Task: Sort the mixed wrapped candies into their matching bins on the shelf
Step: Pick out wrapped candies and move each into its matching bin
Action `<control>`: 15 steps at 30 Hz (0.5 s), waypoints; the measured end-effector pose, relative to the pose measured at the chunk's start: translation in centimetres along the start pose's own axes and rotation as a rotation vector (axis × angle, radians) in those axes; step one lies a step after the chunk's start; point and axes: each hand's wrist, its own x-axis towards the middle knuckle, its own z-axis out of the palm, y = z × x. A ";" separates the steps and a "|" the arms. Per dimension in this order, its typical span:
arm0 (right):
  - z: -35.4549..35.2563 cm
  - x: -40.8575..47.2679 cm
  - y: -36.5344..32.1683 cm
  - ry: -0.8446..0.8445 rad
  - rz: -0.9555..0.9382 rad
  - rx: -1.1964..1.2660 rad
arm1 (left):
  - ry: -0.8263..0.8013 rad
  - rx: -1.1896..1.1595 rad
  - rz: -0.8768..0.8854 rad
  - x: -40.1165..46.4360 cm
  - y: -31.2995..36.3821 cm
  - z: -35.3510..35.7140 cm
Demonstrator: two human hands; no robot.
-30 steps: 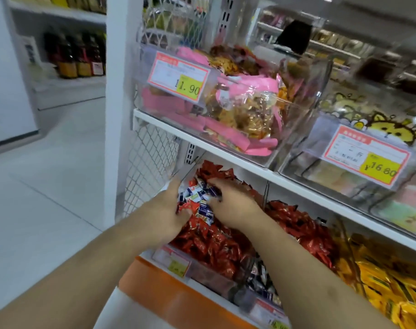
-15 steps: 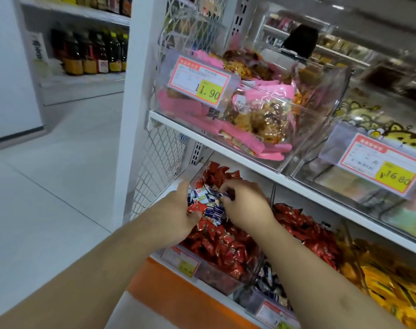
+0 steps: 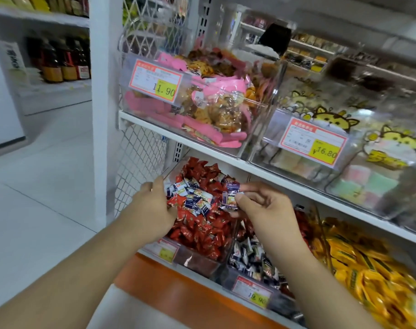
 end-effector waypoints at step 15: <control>-8.3 -2.5 2.9 -0.072 -0.075 -0.840 | 0.085 0.011 -0.080 -1.1 2.0 1.3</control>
